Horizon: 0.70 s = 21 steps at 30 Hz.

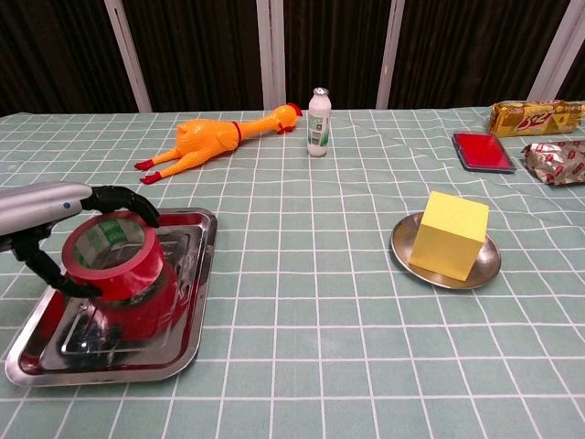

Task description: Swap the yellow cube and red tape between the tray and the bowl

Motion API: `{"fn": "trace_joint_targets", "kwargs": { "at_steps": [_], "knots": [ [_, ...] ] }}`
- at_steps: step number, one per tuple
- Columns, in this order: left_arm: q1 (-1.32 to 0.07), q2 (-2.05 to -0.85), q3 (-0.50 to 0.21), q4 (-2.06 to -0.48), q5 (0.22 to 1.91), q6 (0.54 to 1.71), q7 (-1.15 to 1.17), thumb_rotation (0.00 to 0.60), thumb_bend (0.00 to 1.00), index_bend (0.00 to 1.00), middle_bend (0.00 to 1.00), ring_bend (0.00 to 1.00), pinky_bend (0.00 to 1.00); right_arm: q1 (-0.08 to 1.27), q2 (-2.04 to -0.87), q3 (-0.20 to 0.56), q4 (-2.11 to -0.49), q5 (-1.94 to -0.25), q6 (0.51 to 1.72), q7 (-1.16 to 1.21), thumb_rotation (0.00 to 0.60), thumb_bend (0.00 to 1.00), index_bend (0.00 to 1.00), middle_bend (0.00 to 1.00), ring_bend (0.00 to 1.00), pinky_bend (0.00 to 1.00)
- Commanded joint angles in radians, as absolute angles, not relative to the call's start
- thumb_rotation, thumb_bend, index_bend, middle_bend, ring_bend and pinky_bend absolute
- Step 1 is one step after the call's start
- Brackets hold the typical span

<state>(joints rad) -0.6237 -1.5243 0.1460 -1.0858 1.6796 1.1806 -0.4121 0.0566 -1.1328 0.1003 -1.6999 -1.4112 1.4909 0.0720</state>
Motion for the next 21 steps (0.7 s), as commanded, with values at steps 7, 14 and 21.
{"fn": "trace_joint_targets", "kwargs": {
  "at_steps": [7,14,21],
  "knots": [
    [-0.633,-1.389,0.124,-1.302,1.684,1.200,-0.362,0.600,0.02,0.17,0.00,0.00,0.00,0.051,-1.126,0.104,-1.703,-1.415,1.498,0.086,0.600,0.00,0.00,0.00,0.01,0.00],
    [-0.460,-1.211,0.115,-1.547,1.665,1.460,-0.032,0.600,0.03,0.16,0.00,0.00,0.00,0.050,-1.118,0.103,-1.705,-1.423,1.495,0.101,0.600,0.00,0.00,0.00,0.02,0.00],
    [-0.235,-1.217,0.116,-1.530,1.561,1.679,0.054,0.600,0.05,0.18,0.00,0.00,0.00,0.069,-1.135,0.069,-1.676,-1.512,1.487,0.020,0.600,0.00,0.01,0.00,0.02,0.00]
  ]
}}
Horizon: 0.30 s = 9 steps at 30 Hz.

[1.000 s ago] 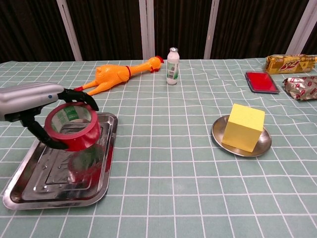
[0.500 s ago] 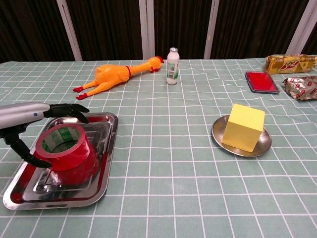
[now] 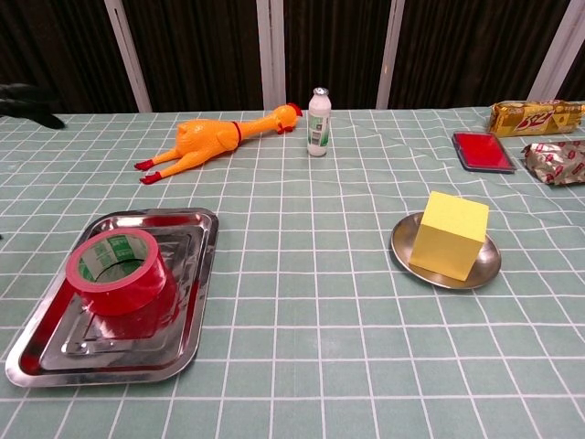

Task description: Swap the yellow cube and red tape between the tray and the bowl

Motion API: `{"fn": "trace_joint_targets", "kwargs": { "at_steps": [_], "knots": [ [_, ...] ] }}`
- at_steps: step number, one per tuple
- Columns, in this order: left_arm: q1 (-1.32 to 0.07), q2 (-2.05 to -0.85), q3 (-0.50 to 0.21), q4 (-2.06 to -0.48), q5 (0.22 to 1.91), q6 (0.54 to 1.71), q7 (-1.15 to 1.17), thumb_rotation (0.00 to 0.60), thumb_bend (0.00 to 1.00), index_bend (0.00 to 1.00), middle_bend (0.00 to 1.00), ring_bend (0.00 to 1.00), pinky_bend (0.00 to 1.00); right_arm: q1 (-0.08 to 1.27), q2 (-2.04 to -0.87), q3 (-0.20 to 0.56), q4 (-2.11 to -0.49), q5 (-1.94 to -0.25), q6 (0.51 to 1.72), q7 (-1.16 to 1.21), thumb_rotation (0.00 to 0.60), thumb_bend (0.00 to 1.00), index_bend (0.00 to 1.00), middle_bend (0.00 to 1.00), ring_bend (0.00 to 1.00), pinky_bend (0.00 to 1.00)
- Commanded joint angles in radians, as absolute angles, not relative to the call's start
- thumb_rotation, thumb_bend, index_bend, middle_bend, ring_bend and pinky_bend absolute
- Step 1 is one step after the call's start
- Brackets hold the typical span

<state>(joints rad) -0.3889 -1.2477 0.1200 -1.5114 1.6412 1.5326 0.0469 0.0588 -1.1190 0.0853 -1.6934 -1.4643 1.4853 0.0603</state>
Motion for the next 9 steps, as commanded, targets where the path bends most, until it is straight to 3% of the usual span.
{"fn": "trace_joint_targets", "kwargs": {
  "at_steps": [1,9],
  "knots": [
    [-0.226,-1.212,0.112,-1.533,1.550,1.678,0.042,0.600,0.06,0.18,0.00,0.00,0.00,0.073,-1.144,0.064,-1.667,-1.531,1.490,0.006,0.600,0.00,0.01,0.00,0.02,0.00],
    [-0.168,-1.187,0.097,-1.542,1.554,1.714,0.042,0.600,0.06,0.18,0.00,0.00,0.00,0.101,-1.200,0.039,-1.602,-1.632,1.494,-0.103,0.600,0.00,0.01,0.00,0.01,0.00]
  ]
}}
